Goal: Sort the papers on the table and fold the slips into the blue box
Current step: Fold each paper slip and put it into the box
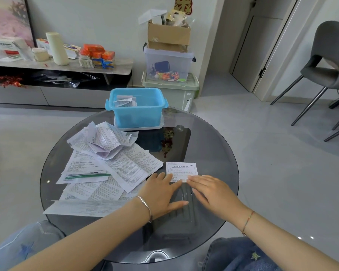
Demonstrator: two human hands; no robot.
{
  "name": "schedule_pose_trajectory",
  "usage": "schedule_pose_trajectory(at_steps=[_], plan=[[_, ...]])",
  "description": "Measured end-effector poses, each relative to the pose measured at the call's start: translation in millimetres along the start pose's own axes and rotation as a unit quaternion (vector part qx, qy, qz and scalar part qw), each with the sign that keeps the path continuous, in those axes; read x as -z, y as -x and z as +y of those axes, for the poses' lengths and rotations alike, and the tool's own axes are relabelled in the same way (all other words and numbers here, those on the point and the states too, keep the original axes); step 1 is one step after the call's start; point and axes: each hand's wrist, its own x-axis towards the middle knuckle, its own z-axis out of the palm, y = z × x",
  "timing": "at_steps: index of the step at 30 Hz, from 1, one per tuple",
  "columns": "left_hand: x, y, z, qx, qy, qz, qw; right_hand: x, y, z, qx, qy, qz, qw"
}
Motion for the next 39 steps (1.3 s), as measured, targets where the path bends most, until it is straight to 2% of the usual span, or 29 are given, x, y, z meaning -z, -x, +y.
schedule_pose_trajectory(at_steps=[10, 13, 16, 21, 24, 28, 31, 33, 36, 39], plan=[[1.7, 17.3, -18.7, -0.022, -0.004, 0.012, 1.000, 6.7, -10.2, 7.0, 0.014, 0.006, -0.009, 1.000], [-9.0, 15.9, -23.5, -0.035, -0.022, 0.046, 0.998, 6.9, -22.1, 16.0, 0.044, 0.035, -0.026, 0.998], [-1.0, 10.6, -26.5, -0.042, 0.003, 0.047, 0.998, 2.9, -32.5, 21.2, 0.080, 0.070, -0.041, 0.993], [8.5, -3.6, -24.0, -0.010, 0.019, 0.031, 0.999, 2.5, -33.7, 22.4, 0.077, 0.096, -0.020, 0.992], [11.7, -11.9, -23.7, -0.018, 0.045, 0.025, 0.998, 10.5, -29.9, 20.8, 0.065, 0.066, 0.001, 0.996], [9.0, -18.7, -26.3, -0.011, 0.080, 0.026, 0.996, 24.0, -15.0, 14.0, 0.012, -0.021, -0.016, 1.000], [4.9, -18.2, -27.5, 0.020, 0.111, 0.037, 0.993, 27.7, -11.8, 10.9, -0.088, -0.100, -0.065, 0.989], [2.2, -18.2, -27.7, 0.045, 0.152, 0.054, 0.986, 25.9, -14.3, 9.0, -0.150, -0.170, -0.067, 0.972], [1.8, -21.4, -27.6, 0.081, 0.213, 0.098, 0.969, 20.2, -21.8, 8.1, -0.226, -0.274, -0.030, 0.934], [1.1, -24.9, -27.1, 0.111, 0.252, 0.123, 0.953, 11.8, -27.7, 10.0, -0.277, -0.327, -0.010, 0.903]])
